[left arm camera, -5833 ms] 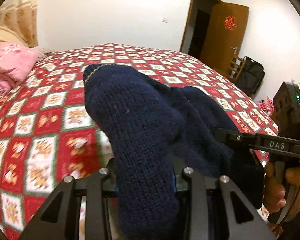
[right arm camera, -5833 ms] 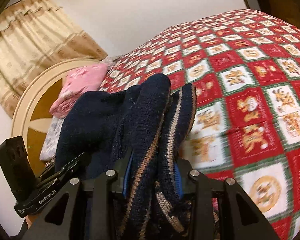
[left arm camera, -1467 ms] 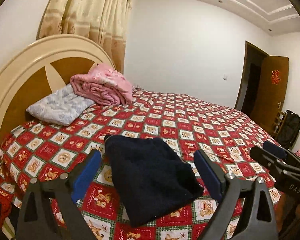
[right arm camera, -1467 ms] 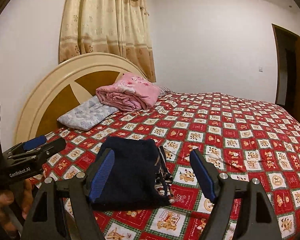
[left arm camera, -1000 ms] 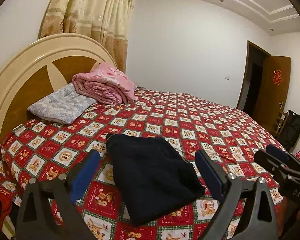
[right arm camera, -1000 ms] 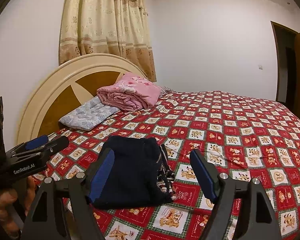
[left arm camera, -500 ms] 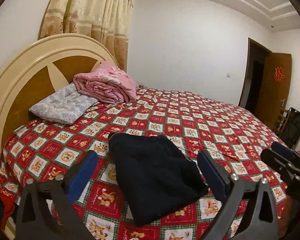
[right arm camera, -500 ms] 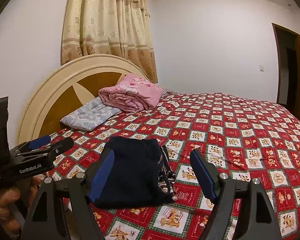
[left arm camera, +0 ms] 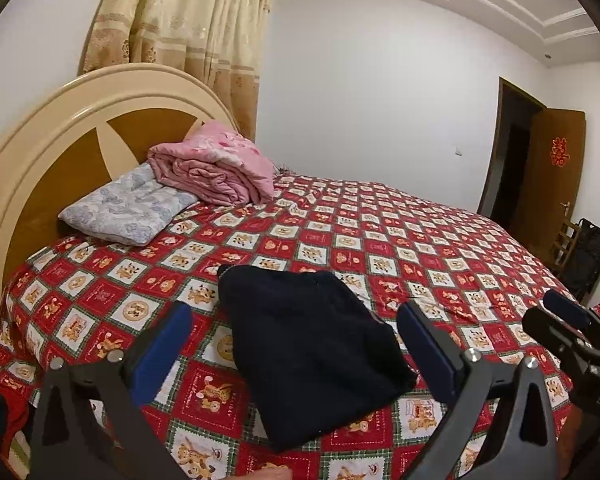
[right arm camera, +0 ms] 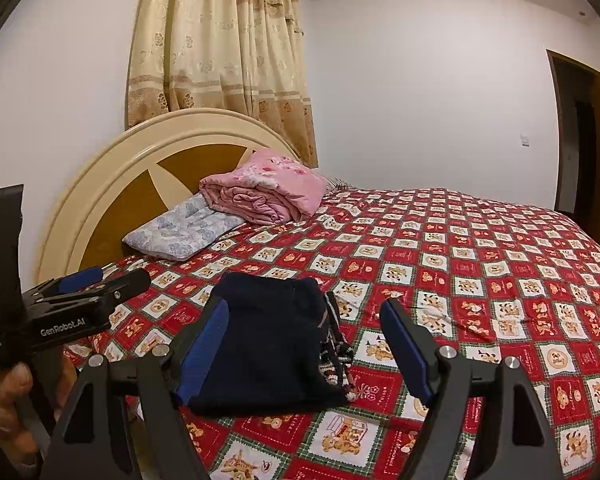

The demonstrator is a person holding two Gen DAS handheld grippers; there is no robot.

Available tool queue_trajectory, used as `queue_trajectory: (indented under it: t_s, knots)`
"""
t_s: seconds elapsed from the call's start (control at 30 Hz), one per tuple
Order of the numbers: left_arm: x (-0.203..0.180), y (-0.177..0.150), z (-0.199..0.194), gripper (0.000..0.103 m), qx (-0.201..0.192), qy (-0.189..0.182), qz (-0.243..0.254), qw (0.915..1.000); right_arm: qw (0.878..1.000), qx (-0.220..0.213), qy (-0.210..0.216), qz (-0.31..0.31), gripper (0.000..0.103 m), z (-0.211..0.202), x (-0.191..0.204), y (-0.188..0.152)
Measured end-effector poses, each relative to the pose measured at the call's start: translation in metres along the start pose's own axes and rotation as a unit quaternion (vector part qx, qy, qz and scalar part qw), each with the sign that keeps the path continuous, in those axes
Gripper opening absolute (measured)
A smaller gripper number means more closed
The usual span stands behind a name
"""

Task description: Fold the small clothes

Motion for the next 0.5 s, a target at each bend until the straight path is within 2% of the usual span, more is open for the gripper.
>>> queue_trajectory:
  t_s: [0.5]
  knots:
    - [0.002, -0.004, 0.004, 0.103, 0.001, 0.015, 0.007, 0.9999, 1.0, 0.008, 0.006, -0.005, 0.079, 0.002, 0.004, -0.011]
Point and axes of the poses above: each gripper's, at about its wrist camera, not at the fingertips, and z roughly the way its jaws point, x to its left, y to its top, the point moved 8 cm from there along z, roughly the way its jaws point, and after that the axes turned 1 degree about -y, right-handed, at the moved point
